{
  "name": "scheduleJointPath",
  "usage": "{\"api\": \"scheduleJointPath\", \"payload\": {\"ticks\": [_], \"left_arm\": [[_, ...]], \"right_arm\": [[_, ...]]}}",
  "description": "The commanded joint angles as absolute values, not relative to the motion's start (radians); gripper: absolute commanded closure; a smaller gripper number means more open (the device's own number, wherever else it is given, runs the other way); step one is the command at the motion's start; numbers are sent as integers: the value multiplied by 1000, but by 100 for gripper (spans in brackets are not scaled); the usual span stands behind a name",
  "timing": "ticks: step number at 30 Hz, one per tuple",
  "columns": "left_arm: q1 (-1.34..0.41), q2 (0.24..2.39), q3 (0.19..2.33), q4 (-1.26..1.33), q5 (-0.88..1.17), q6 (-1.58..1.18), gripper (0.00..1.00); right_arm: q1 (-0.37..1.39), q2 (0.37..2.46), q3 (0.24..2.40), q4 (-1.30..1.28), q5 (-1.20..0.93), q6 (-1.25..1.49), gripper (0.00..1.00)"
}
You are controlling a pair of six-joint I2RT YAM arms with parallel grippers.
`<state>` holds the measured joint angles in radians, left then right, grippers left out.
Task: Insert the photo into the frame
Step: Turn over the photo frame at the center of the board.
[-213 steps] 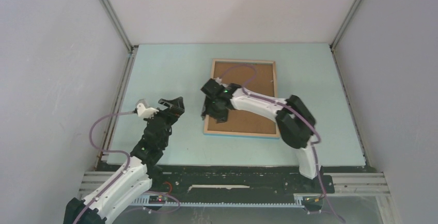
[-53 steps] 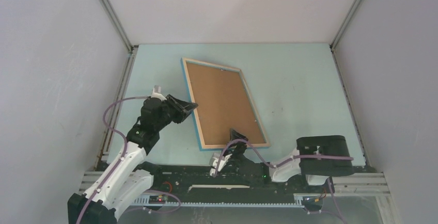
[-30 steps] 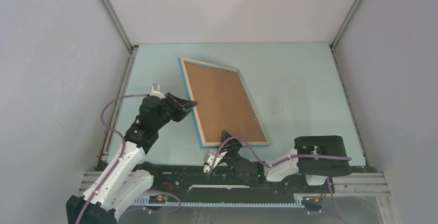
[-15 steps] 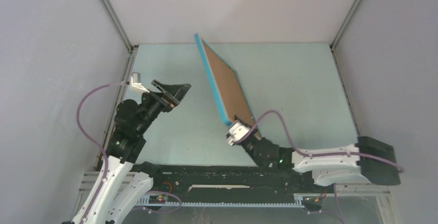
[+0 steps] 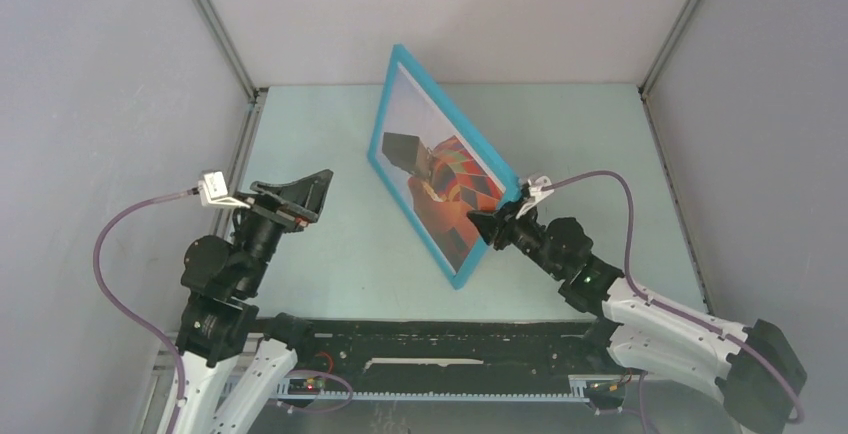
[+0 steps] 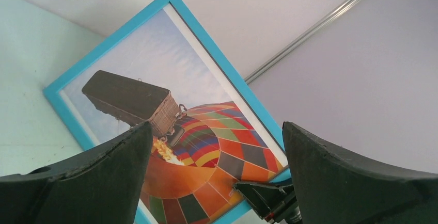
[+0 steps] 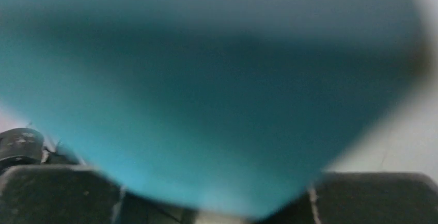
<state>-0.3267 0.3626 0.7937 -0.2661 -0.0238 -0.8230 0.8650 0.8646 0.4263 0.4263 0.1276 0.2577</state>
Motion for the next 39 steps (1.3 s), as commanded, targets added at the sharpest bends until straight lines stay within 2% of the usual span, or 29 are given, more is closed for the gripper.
{"api": "scheduleJointPath", "payload": {"ticks": [1,6,15,23,30,34,39], "left_arm": [[-324,390,812,-283,-44,-792,0],[-324,402,784,-260,-23,-809,0],[-324,416,748,-238,-11,-825,0],[-324,424,732,-221,-8,-830,0],[-324,427,720,-216,-8,-828,0],[-324,439,709,-205,-8,-831,0],[-324,446,697,-195,-8,-832,0]], "right_arm": [[750,847,408,463,-181,528,100],[576,887,398,477,-365,661,100],[365,941,338,541,-486,896,100],[175,1202,357,676,-838,1021,100],[200,1342,481,536,-966,879,100],[227,1455,538,547,-983,874,100],[352,1657,642,624,-966,914,100]]}}
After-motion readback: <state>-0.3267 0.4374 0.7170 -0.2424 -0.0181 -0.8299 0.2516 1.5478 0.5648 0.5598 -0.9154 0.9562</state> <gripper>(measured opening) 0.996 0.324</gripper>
